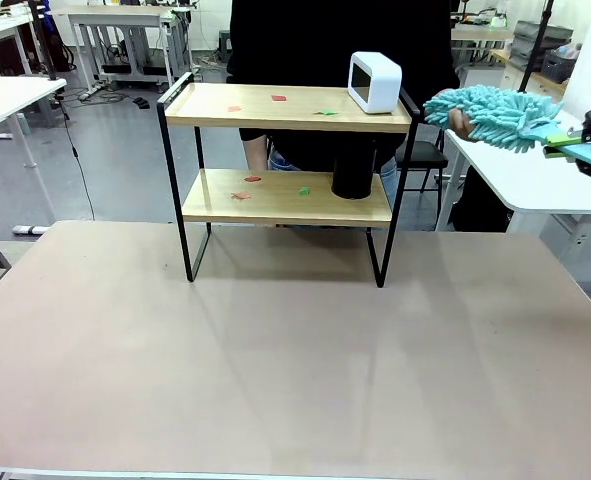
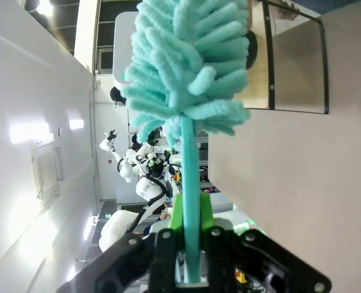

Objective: Clean the shelf.
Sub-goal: Pick up the Duster from the human.

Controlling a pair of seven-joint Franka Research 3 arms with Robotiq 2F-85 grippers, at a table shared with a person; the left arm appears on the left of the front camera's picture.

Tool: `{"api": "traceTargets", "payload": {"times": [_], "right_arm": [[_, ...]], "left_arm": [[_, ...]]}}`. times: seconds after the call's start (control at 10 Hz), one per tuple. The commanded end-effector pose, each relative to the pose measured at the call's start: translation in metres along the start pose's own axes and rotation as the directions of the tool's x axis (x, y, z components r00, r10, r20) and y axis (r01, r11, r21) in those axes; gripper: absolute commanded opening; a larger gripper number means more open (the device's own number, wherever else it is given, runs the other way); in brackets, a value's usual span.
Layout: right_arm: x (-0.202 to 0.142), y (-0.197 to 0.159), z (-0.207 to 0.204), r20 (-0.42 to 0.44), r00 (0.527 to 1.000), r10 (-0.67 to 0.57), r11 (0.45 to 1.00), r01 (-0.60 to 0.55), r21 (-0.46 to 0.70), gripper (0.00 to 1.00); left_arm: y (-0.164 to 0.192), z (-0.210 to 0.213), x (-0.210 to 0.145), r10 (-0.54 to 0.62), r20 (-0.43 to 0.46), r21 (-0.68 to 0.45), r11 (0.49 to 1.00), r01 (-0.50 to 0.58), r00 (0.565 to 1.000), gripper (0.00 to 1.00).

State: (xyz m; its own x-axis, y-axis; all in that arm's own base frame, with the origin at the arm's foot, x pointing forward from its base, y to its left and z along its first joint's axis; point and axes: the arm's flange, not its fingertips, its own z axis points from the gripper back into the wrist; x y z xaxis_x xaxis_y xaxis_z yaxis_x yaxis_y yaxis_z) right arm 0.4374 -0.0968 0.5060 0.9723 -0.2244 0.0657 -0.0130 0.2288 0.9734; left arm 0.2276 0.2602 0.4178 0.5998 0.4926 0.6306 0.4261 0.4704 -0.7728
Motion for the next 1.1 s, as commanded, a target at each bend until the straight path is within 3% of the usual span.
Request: {"api": "traceTargets", "payload": {"times": [0.0,0.5,0.9,1.0], "right_arm": [[0.001,0.005,0.001,-0.005,1.000,-0.013,1.000,0.012,-0.007,0.00],[-0.011,0.016,0.007,-0.006,0.998,0.055,0.998,-0.055,-0.034,0.00],[-0.102,0.082,0.057,0.001,0.974,0.227,0.951,-0.221,-0.215,0.00],[-0.127,0.092,0.066,-0.048,0.969,0.242,0.930,-0.246,-0.272,0.00]], "left_arm": [[-0.001,-0.002,0.002,-0.022,0.022,-0.015,1.000,0.022,1.000,1.00],[-0.001,-0.002,0.002,-0.022,0.022,-0.015,1.000,0.022,1.000,1.00],[-0.001,-0.002,0.002,-0.022,0.022,-0.015,1.000,0.022,1.000,1.00],[-0.001,-0.002,0.002,-0.022,0.022,-0.015,1.000,0.022,1.000,1.00]]}}
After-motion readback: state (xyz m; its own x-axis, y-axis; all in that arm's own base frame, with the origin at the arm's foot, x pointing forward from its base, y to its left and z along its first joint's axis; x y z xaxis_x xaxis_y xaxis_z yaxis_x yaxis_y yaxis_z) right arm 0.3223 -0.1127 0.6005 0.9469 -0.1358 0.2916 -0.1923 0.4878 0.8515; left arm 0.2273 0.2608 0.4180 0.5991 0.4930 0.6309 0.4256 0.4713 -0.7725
